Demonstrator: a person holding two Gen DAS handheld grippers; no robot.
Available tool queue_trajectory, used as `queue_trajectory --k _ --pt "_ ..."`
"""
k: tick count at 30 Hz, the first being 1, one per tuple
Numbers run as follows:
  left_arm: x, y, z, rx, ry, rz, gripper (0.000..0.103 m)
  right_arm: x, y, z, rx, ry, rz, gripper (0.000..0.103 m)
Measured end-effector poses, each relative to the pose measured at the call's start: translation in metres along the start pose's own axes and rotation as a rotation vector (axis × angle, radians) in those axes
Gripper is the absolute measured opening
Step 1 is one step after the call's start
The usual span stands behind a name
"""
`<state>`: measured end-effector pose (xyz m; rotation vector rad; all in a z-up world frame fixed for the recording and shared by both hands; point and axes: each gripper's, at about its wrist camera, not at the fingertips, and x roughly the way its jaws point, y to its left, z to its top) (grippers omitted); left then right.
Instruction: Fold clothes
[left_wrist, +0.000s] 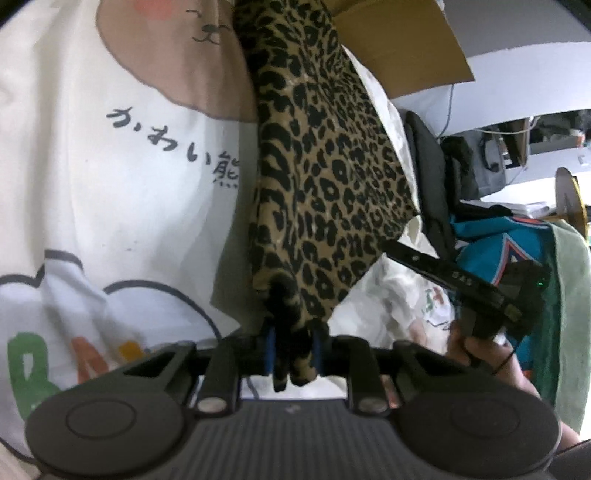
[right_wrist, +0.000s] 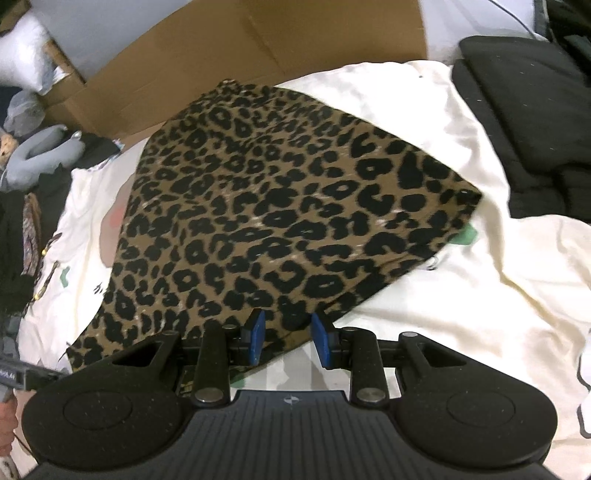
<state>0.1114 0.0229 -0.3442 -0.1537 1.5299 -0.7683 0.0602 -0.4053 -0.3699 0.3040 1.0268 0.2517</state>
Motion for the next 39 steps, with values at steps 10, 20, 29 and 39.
queue_trajectory --k 10,20,29,39 --pt "0.013 0.003 -0.008 -0.072 0.026 -0.002 0.024 -0.006 -0.025 0.004 0.088 -0.040 -0.039 0.036" --pt "0.004 -0.001 -0.002 -0.056 0.039 0.070 0.008 -0.007 -0.069 0.017 0.247 -0.102 -0.066 0.039" --pt "-0.001 -0.003 0.003 -0.058 0.021 0.104 0.008 0.004 -0.098 0.038 0.284 -0.125 -0.089 0.042" --pt "-0.003 -0.008 0.006 -0.019 0.044 0.130 0.008 0.031 -0.096 0.074 0.093 -0.007 -0.046 0.042"
